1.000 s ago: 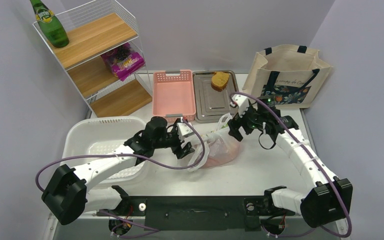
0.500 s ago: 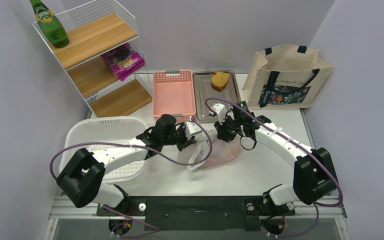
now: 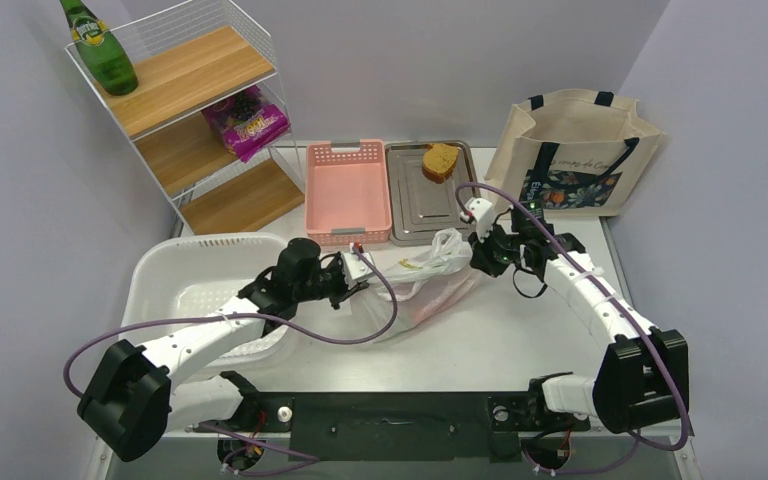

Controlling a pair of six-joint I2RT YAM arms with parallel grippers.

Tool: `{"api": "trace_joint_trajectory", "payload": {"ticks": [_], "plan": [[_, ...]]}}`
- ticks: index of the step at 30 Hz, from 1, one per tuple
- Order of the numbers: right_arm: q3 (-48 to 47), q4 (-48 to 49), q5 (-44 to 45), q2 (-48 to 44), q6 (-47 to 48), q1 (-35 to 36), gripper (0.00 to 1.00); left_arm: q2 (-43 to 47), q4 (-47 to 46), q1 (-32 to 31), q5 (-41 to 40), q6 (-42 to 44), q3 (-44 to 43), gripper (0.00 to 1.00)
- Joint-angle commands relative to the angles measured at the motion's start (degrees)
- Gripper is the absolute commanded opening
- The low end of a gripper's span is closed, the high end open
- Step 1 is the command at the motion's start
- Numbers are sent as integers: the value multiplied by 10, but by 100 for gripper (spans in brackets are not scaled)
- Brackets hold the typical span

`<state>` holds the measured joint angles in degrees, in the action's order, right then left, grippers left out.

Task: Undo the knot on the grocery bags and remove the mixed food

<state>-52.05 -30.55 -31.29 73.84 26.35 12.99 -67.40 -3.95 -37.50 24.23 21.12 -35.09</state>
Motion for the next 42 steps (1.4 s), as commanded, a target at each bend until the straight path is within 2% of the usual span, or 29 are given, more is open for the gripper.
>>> {"api": "trace_joint_trajectory", "payload": {"ticks": [1,4,5,6,7,8,9,10,12,15,19,26,28,29,30,31,32,33,35,42], "plan": [[13,-23,36,-25,50,-28,0,22,74,16,-6,42,12,0],[9,-28,18,-29,47,-10,0,12,73,14,-6,40,0,0],[2,-40,14,-30,49,2,0,7,74,12,-5,39,-12,3],[-3,-48,6,-31,52,8,7,6,75,10,-6,36,-29,10],[-16,-65,-2,-33,53,14,17,4,77,5,-6,34,-38,25],[-23,-72,-17,-35,49,15,39,4,78,2,-6,30,-55,32],[-35,-78,-23,-40,43,17,48,5,77,-9,-8,29,-64,45],[-42,-79,-34,-43,27,17,63,6,74,-14,-13,29,-78,51],[-57,-73,-46,-50,2,26,73,4,66,-35,-18,37,-96,53],[-74,-41,-48,-42,-52,45,76,-10,35,-75,-24,53,-111,53],[-73,0,-51,-7,-106,67,73,-47,-10,-115,-48,83,-119,53],[-73,8,-56,33,-107,79,68,-117,-19,-136,-58,96,-146,53],[-71,-4,-52,36,-92,83,61,-131,-8,-138,-68,102,-150,49],[-72,-9,-42,37,-75,85,52,-133,-6,-138,-74,104,-149,45],[-70,-21,-35,39,-66,86,46,-131,-1,-137,-76,105,-148,35],[-70,-27,-23,39,-49,84,32,-128,2,-136,-78,106,-142,22],[-69,-39,-18,38,-33,82,23,-116,6,-134,-79,106,-139,16],[-68,-44,-7,36,-28,77,6,-100,8,-132,-79,106,-129,5],[-61,-52,7,27,-12,65,0,-72,19,-127,-80,106,-113,0],[-48,-64,30,3,35,-19,0,28,107,-61,-49,113,-49,0]]}}
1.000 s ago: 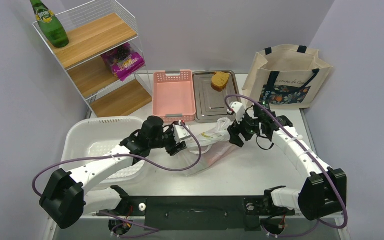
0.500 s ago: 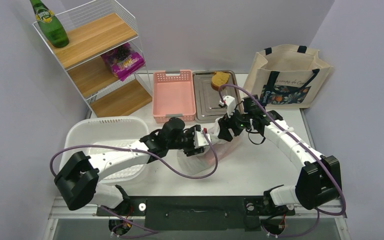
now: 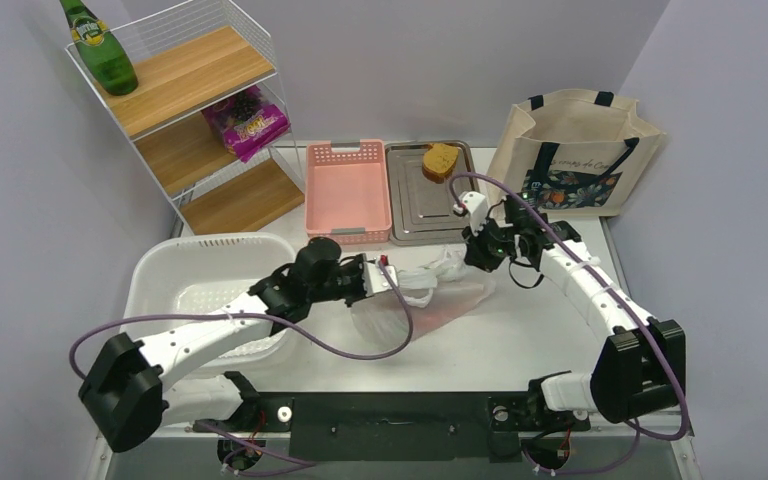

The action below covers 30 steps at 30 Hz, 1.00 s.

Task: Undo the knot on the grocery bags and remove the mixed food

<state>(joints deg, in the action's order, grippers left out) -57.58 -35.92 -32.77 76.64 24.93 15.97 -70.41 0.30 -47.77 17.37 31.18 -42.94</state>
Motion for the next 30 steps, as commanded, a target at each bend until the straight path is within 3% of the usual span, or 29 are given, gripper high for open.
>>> {"api": "trace_joint_trajectory", "payload": {"ticks": [1,11,13,14,15,16,18,24,30], "plan": [[9,-12,46,-27,54,-62,0,75,78,55,27,17,42,0],[-20,-46,2,-41,85,-69,0,121,91,87,58,33,63,0],[-44,-49,-12,-45,56,-44,19,109,85,77,61,11,36,17],[-57,-49,-16,-47,49,-31,36,104,84,70,63,4,13,35],[-63,-45,-23,-52,30,-25,44,95,78,66,63,-12,2,42],[-70,-41,-25,-57,22,-14,58,85,74,59,60,-21,-20,55],[-70,-23,-28,-68,-7,-1,69,72,51,49,57,-51,-49,62],[-54,36,-7,-46,-55,35,76,-15,7,-15,30,-84,-125,63],[-71,28,18,19,-39,37,72,-81,-16,-23,36,-102,-154,61]]}}
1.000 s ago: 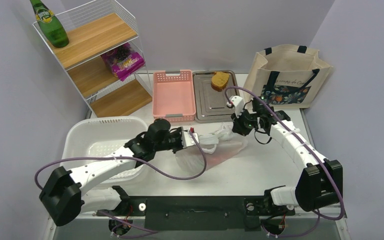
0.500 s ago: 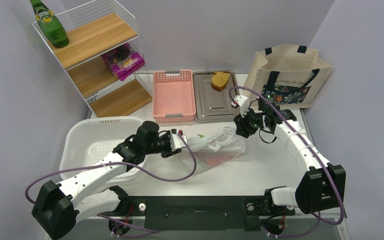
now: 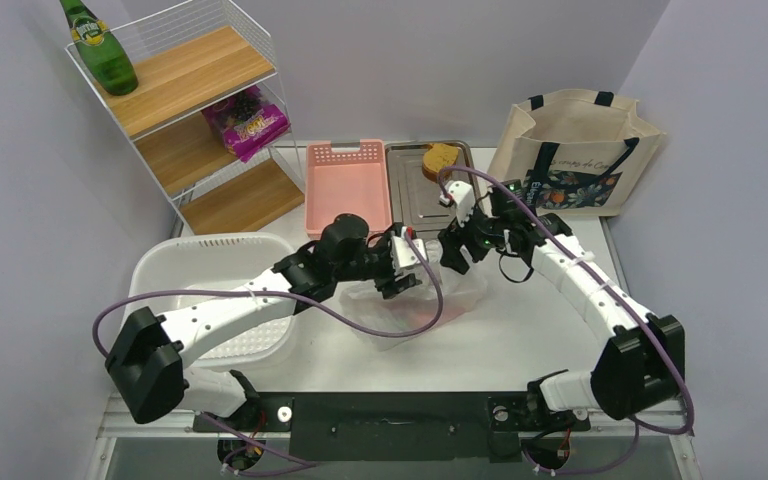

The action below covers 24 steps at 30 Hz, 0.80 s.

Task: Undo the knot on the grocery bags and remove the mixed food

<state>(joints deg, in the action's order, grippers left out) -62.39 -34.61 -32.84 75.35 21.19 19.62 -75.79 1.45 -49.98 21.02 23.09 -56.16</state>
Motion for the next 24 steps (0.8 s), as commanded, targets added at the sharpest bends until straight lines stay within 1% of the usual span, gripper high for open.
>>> {"api": "trace_joint_trajectory", "payload": {"ticks": [1,2,3,4,5,6,7,8,9,10,11,13,14,15,16,17,18,19,21,23,24], "plan": [[-28,10,18,35,3,0,60,-29,-25,-1,-8,-17,-18,56],[-30,-1,15,34,12,0,53,-30,-9,0,-13,-14,-16,50],[-32,-5,14,32,15,-4,38,-29,3,3,-21,-5,-13,36],[-32,-8,12,23,13,-8,33,-24,30,6,-24,2,-12,29],[-35,-9,8,18,11,-19,25,-20,44,15,-24,1,-12,18],[-37,-13,0,10,6,-25,22,-10,69,24,-22,-7,-12,14],[-46,-17,-3,7,5,-36,11,-3,79,44,-15,-12,-12,7],[-51,-23,-8,-1,3,-42,6,14,99,55,-8,-20,-11,3],[-58,-25,-10,-4,3,-54,0,34,111,79,7,-22,-8,0],[-61,-26,-15,-7,1,-66,0,45,133,91,29,-16,-4,0],[-68,-26,-17,-8,1,-72,0,73,151,115,39,-11,1,0],[-78,-26,-21,-9,1,-88,0,120,181,142,70,17,20,0],[-81,-26,-25,-8,0,-98,0,137,196,150,94,54,34,0],[-87,-28,-27,-7,-1,-103,0,166,235,159,104,74,41,0],[-89,-29,-35,-7,-3,-110,0,179,257,162,118,121,55,0],[-88,-32,-39,-10,-2,-113,0,202,301,163,125,144,63,0],[-79,-35,-44,-12,4,-115,0,212,321,163,138,181,78,0],[-71,-36,-47,-20,9,-115,0,228,353,162,144,194,86,0],[-37,-35,-48,-32,28,-115,0,244,367,150,148,207,112,0],[1,-37,-38,-40,52,-114,5,253,360,122,130,210,133,0],[20,-41,-36,-42,59,-113,14,255,355,97,113,213,146,0]]}}
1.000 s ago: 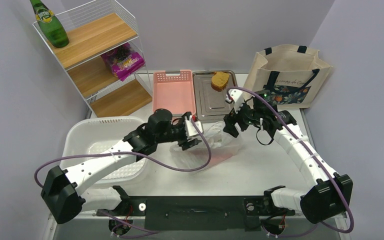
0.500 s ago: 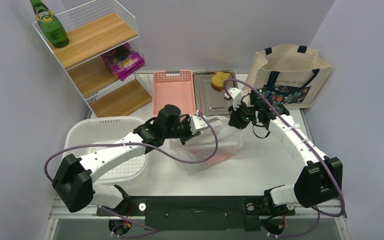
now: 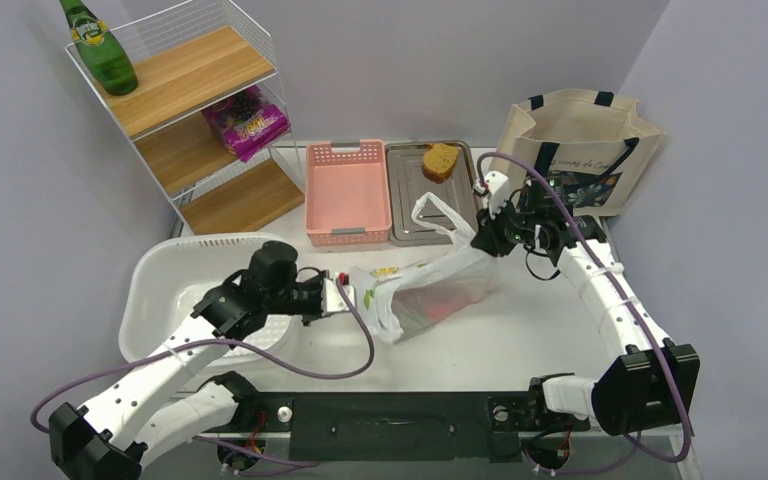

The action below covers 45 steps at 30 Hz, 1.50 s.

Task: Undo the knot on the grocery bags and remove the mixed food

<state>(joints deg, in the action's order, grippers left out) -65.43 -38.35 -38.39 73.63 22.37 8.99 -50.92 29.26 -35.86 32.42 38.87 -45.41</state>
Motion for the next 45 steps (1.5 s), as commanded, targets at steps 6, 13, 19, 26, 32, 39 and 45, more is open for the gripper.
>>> {"api": "trace_joint_trajectory", "payload": {"ticks": [6,13,19,26,32,39,45], "plan": [[8,-40,28,-19,44,24,72,-7,24,-136,-59,69,60,0],[-67,-5,76,13,-44,92,87,-37,-1,-150,-74,56,33,0],[-74,-9,100,21,-21,95,0,-26,25,-146,-100,9,13,0],[-90,86,-40,-13,-65,95,0,-35,6,-3,33,-253,-94,45],[-43,216,-70,-56,-158,101,0,-79,-156,3,-57,-376,-157,70],[-17,275,-81,-77,-204,107,0,-140,-329,2,-103,-344,-140,73],[2,311,-84,-93,-223,111,0,-193,-394,-63,-109,-306,-149,73]]}}
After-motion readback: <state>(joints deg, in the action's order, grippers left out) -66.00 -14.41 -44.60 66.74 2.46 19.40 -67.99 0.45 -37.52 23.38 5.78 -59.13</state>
